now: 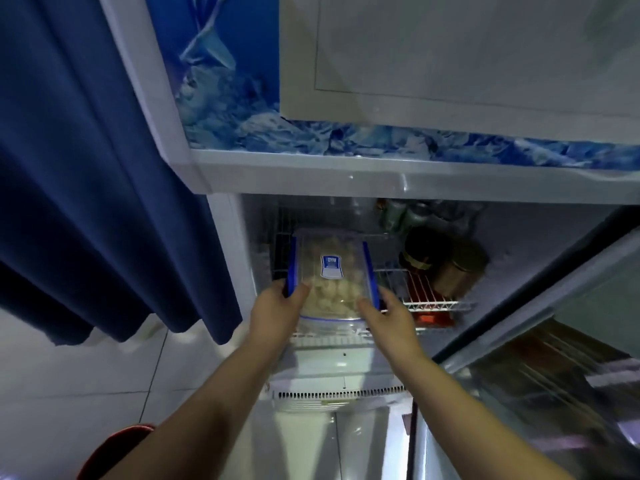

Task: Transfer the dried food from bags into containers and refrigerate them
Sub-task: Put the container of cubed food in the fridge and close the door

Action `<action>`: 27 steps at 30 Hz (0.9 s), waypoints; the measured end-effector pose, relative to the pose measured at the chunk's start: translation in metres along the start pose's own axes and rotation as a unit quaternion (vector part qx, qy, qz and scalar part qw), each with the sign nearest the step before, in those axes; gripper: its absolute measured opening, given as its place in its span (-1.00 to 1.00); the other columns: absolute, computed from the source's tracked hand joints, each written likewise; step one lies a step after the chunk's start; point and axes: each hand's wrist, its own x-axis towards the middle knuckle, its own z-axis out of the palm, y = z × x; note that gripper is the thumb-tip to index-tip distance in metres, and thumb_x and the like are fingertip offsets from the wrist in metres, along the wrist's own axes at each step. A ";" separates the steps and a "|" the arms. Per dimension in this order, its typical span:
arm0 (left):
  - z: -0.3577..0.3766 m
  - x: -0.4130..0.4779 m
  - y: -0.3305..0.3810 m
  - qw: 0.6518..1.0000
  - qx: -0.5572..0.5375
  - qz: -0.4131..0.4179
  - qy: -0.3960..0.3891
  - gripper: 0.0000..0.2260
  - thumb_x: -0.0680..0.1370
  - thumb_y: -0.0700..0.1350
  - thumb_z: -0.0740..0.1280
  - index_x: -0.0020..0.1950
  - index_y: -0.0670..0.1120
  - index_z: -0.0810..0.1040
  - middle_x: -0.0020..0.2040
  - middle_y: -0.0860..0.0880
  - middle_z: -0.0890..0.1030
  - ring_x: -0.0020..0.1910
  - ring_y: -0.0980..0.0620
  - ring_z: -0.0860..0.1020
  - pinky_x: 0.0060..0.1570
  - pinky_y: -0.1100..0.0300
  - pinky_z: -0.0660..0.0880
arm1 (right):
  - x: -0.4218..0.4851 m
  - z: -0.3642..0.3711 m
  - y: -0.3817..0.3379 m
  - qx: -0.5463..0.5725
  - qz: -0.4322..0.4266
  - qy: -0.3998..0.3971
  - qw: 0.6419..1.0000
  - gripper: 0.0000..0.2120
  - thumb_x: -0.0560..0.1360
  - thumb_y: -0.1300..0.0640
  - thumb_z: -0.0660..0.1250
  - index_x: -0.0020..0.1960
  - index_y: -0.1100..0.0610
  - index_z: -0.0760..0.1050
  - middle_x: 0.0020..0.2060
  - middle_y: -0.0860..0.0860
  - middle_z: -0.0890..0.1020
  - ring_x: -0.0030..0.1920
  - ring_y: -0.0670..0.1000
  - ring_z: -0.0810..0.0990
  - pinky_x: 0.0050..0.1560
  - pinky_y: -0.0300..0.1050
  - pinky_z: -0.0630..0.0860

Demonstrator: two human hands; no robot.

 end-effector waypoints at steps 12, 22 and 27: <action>0.026 0.038 0.025 0.994 -0.101 -0.032 -0.009 -0.53 0.45 -0.15 0.45 0.32 -0.18 0.43 0.00 -0.06 0.52 0.00 -0.05 0.52 0.01 0.14 0.47 | 0.058 0.000 -0.007 0.002 -0.024 -0.060 0.998 -0.52 0.44 0.20 0.39 0.33 0.08 0.38 -0.21 -0.05 0.60 -0.21 -0.04 0.58 -0.12 -0.12 0.56; 0.036 0.059 0.027 0.997 -0.027 0.052 -0.056 -0.47 0.40 -0.35 0.45 0.34 -0.19 0.40 0.23 -0.13 0.53 0.27 -0.06 0.47 0.13 0.35 0.35 | 0.090 0.010 -0.001 -0.018 -0.052 -0.046 0.997 -0.55 0.47 0.21 0.35 0.32 0.00 0.36 -0.11 -0.05 0.58 -0.25 -0.15 0.52 -0.42 -0.36 0.41; 0.042 0.073 0.021 0.997 0.007 0.059 -0.056 -0.44 0.43 -0.28 0.45 0.38 -0.16 0.35 0.30 -0.11 0.48 0.32 -0.06 0.41 0.09 0.41 0.27 | 0.100 0.016 0.002 -0.036 -0.059 -0.047 0.996 -0.57 0.48 0.25 0.31 0.31 0.03 0.36 0.04 0.07 0.59 -0.10 0.03 0.55 -0.33 -0.25 0.43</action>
